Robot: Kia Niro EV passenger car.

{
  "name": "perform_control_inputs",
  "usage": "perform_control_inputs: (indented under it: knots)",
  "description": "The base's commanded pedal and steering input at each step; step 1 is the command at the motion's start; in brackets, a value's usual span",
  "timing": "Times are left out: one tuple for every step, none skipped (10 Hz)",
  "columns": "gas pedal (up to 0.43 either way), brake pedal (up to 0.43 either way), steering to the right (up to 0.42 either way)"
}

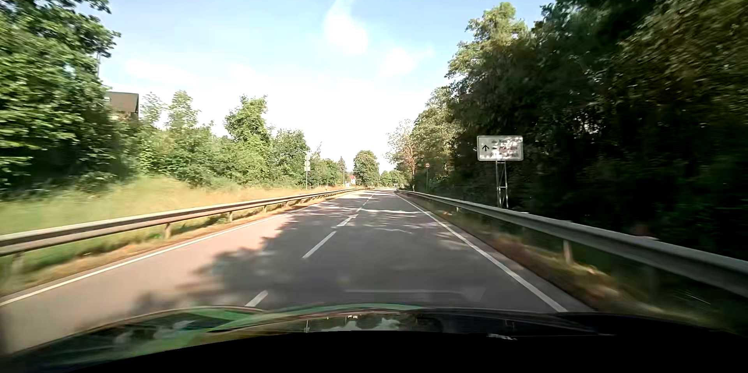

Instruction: Follow the waypoints while adhering to traffic rules and regulations

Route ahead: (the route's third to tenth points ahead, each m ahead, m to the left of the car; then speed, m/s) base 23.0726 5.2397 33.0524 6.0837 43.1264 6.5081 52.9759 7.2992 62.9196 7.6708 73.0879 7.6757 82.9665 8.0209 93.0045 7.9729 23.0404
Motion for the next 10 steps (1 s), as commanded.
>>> perform_control_inputs:
  knots:
    - [0.287,0.0,-0.011]
    - [0.287,0.0,-0.011]
    - [0.28,0.0,-0.011]
    - [0.228,0.0,-0.011]
    - [0.228,0.0,-0.01]
    - [0.228,0.0,-0.009]
    - [0.228,0.0,-0.007]
    - [0.24,0.0,-0.005]
    - [0.248,0.0,-0.004]
    - [0.26,0.0,-0.004]
